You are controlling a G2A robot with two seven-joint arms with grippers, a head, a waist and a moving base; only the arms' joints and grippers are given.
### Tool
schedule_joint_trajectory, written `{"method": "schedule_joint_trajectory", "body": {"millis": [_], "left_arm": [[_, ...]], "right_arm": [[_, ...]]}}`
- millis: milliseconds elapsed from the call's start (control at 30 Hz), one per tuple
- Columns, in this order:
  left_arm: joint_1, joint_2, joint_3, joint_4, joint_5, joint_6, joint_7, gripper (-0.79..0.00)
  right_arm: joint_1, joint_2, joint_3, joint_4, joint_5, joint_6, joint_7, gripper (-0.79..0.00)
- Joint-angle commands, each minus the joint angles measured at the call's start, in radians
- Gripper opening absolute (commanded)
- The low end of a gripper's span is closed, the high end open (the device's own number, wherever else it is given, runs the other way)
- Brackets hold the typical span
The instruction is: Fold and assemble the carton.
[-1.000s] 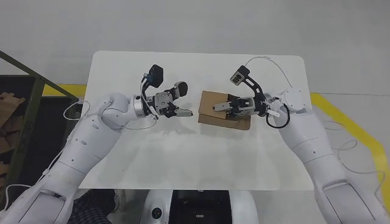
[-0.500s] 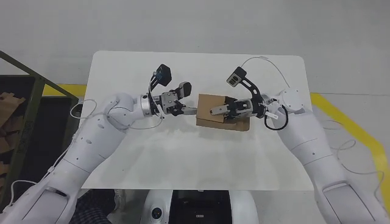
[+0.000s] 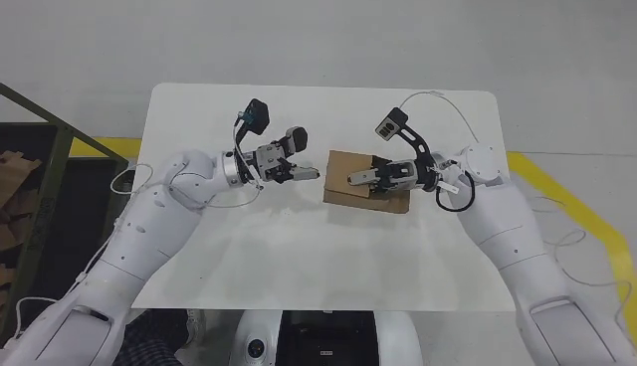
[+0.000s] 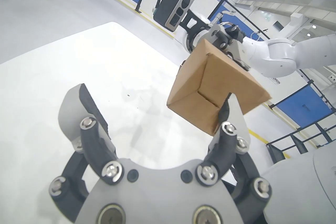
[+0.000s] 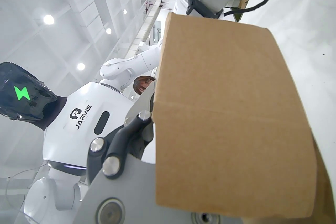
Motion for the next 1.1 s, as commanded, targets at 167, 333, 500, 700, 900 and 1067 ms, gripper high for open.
{"method": "schedule_joint_trajectory", "body": {"millis": [167, 333, 500, 700, 900, 1067], "left_arm": [[0.064, 0.009, -0.042, -0.117, 0.133, -0.075, 0.118, 0.0], [0.086, 0.015, -0.03, -0.179, 0.295, -0.075, 0.217, 0.0], [0.074, 0.016, 0.001, -0.184, 0.45, -0.075, 0.346, 0.0], [0.042, 0.012, 0.041, -0.128, 0.577, -0.075, 0.466, 0.0], [0.008, 0.004, 0.077, -0.08, 0.595, -0.075, 0.5, 0.0], [-0.008, 0.003, 0.097, -0.07, 0.594, -0.075, 0.488, 0.0]], "right_arm": [[0.017, -0.004, -0.01, 0.04, 0.002, 0.019, 0.0, -0.785], [0.033, -0.009, -0.027, 0.06, -0.001, 0.023, 0.0, -0.785], [0.041, -0.016, -0.045, 0.065, 0.0, 0.022, 0.0, -0.785], [0.047, -0.019, -0.064, 0.058, -0.011, 0.014, 0.0, -0.785], [0.045, -0.019, -0.08, 0.044, -0.034, 0.0, 0.0, -0.785], [0.044, -0.021, -0.09, 0.036, -0.059, -0.007, -0.007, -0.785]]}}
